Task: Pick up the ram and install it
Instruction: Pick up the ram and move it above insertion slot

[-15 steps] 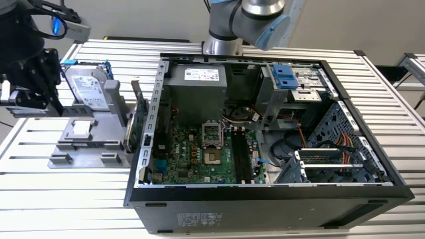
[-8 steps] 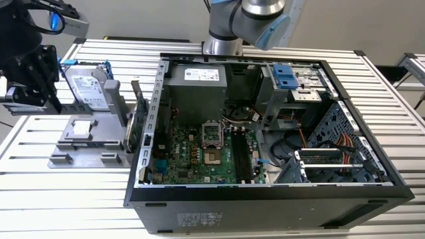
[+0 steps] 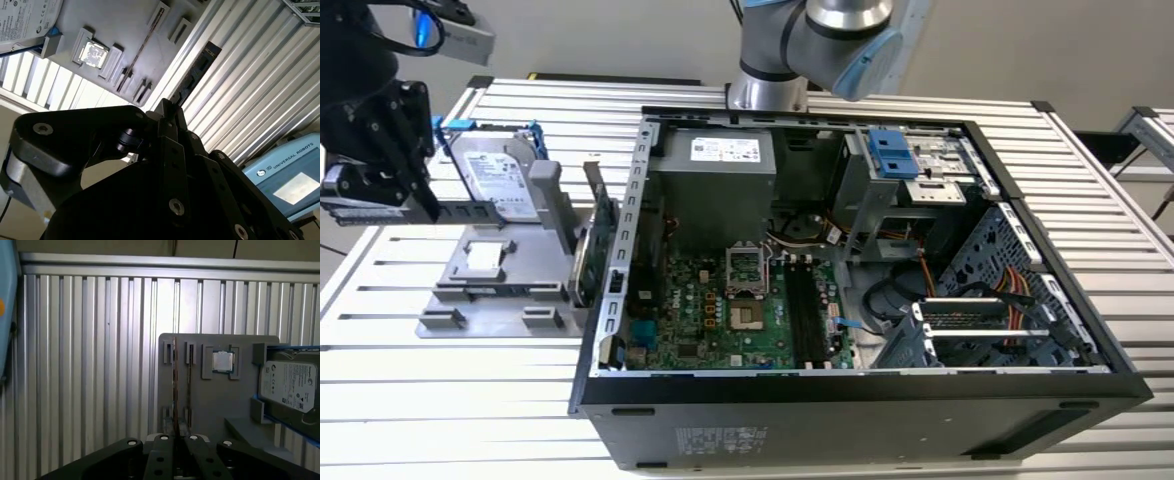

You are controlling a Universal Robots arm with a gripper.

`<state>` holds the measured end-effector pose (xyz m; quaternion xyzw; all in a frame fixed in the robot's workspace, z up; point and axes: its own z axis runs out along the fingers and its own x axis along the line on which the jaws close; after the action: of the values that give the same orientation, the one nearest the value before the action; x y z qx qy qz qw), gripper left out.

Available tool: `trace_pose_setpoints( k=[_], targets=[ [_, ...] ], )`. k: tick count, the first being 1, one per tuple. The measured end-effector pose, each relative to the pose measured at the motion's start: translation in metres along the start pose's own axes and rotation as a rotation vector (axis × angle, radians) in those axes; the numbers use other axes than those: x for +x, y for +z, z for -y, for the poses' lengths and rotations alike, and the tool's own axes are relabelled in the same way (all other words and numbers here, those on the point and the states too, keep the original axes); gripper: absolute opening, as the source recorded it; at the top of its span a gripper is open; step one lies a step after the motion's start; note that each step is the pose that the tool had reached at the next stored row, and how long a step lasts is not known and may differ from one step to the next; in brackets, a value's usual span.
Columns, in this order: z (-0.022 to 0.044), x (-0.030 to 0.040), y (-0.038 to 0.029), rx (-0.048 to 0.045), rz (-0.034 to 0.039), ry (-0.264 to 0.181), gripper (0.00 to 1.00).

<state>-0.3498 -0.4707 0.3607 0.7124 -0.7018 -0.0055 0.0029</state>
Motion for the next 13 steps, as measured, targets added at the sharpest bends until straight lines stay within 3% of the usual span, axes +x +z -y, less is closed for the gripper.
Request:
trace_pose_setpoints(
  k=[13],
  targets=[
    [-0.0001,0.0000,-0.0094,0.0000,0.0000,0.000,0.00]
  ],
)
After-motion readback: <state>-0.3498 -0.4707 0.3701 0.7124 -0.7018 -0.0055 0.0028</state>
